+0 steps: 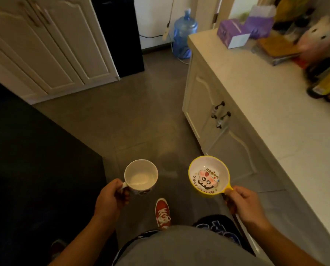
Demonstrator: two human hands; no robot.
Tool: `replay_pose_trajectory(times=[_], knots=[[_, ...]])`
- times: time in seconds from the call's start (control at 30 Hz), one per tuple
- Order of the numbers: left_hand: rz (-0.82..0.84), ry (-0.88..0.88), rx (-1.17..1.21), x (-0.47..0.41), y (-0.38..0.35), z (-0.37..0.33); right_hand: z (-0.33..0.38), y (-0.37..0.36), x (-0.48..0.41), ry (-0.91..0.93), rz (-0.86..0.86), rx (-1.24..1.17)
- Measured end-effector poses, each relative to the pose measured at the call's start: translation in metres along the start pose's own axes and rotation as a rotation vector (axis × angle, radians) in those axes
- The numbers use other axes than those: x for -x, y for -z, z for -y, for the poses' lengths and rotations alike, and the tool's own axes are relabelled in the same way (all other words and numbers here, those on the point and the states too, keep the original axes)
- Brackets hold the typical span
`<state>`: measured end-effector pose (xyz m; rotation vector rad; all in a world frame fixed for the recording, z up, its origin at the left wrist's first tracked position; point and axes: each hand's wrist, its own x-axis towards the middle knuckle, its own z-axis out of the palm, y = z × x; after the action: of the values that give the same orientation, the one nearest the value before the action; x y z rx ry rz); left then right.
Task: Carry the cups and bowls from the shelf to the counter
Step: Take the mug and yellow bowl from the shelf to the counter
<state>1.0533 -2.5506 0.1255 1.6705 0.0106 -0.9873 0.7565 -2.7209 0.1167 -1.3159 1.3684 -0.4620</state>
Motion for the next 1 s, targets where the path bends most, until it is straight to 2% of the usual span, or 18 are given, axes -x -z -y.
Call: replay_pose_trajectory(times=[0.27, 0.5, 0.8, 1.0], knots=[[0.24, 0.057, -0.037, -0.095, -0.095, -0.076, 0.026, 0.031, -0.032, -0.124, -0.215, 0.026], [0.339, 0.113, -0.064, -0.156, -0.204, -0.129, 0.049, 0.053, -0.097, -0.162, -0.326, -0.038], [0.493, 0.001, -0.206, -0.2, -0.315, -0.209, 0.112, 0.071, -0.197, -0.076, -0.418, -0.096], [0.715, -0.115, -0.363, -0.242, -0.368, -0.246, 0.143, 0.077, -0.243, -0.089, -0.526, -0.156]])
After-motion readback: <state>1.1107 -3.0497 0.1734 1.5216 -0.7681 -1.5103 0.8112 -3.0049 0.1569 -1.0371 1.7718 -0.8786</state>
